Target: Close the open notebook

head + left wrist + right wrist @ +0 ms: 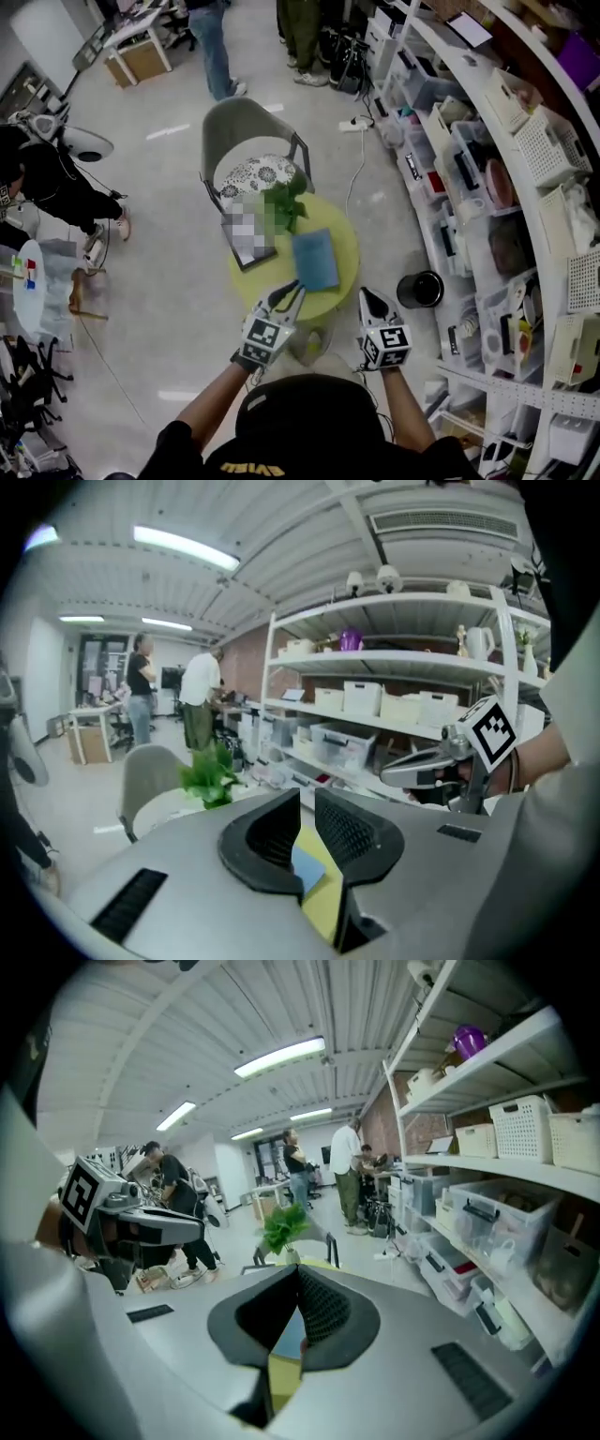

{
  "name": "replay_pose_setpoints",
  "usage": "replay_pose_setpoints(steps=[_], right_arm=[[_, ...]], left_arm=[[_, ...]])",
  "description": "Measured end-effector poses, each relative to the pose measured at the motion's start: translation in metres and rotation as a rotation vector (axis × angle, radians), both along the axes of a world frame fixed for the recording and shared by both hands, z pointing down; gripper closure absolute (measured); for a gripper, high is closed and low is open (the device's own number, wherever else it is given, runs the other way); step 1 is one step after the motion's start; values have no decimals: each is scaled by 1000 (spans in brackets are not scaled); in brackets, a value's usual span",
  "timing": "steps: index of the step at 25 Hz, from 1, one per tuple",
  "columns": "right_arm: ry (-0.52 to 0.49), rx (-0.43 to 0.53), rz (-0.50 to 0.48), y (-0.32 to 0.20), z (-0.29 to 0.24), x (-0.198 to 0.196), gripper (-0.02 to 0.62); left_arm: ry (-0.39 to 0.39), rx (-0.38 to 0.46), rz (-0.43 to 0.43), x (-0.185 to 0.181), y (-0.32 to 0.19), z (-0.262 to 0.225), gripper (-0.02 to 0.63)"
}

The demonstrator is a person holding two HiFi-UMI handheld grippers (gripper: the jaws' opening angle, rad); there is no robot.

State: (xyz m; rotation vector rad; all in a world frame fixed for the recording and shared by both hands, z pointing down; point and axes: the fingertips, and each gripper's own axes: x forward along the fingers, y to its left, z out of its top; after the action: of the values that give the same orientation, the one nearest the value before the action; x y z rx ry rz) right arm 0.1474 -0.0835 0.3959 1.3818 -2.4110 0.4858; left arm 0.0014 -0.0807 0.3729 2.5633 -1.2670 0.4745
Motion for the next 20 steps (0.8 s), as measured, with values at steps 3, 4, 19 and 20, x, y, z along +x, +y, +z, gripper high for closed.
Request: replay_pose_setpoints(steps=[3, 4, 19, 20], right_arm=[[-13, 74, -28, 1, -44, -19, 594], [-18, 96, -37, 2, -56, -25, 594], [-45, 273, -111, 36, -162, -77, 594], [-43, 284, -107, 36, -166, -75, 594]], left_arm=[[35, 76, -113, -51, 7, -50, 560], [47, 100, -145, -65, 10, -64, 566], [20, 326, -284, -152, 81, -154, 588], [11, 320, -286, -155, 83, -152, 588]])
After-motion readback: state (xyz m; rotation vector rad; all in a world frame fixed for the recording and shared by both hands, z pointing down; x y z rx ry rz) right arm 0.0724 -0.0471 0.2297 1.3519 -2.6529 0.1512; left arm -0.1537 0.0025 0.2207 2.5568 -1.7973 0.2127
